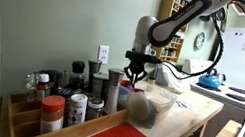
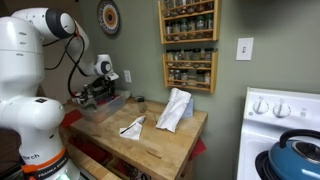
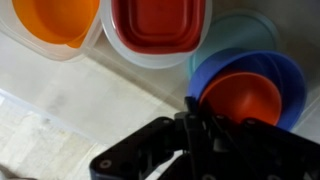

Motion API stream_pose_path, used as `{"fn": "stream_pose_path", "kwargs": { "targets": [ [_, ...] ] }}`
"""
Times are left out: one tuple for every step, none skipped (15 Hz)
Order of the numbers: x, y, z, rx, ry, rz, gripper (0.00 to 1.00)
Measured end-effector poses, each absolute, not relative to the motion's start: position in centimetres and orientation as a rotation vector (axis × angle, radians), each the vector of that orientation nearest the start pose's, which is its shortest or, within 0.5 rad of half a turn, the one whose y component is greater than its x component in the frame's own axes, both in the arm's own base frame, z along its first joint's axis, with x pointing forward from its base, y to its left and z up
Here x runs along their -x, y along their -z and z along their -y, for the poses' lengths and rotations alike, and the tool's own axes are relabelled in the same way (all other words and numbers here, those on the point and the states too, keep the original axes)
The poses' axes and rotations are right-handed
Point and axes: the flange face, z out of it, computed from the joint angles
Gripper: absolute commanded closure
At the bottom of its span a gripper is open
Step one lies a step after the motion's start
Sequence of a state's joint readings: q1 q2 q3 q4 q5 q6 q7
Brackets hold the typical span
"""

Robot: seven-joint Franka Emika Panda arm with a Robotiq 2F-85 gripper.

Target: Remove the blue cup from the clear case, put it on the table, remove the orange cup from the blue cup and put it on the table turned over

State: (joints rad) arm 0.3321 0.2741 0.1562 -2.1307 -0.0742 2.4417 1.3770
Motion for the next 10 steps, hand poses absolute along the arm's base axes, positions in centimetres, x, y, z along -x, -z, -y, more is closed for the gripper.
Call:
{"fn": "stream_pose_path", "kwargs": {
  "targets": [
    [-51.1,-29.3,-26.7,2.839,0.056,-1.248,0.98],
    [-51.1,-30.4,-26.5,2.837,0.064,-1.225,0.98],
    [-51.2,-31.5,-26.3,2.830,0.073,-1.200,0.98],
    [-51.3,-32.8,-26.0,2.821,0.084,-1.170,0.98],
    [-51.4,-34.1,-25.6,2.817,0.096,-1.139,0.98],
    [-51.4,-35.4,-25.1,2.824,0.106,-1.109,0.98],
    [-51.3,-36.6,-24.5,2.835,0.120,-1.079,0.98],
    [-51.2,-37.9,-23.6,2.851,0.133,-1.054,0.98],
    [-51.0,-38.9,-22.6,2.865,0.145,-1.036,0.98],
    [-50.9,-39.8,-21.5,2.882,0.165,-1.013,0.98]
  ]
}}
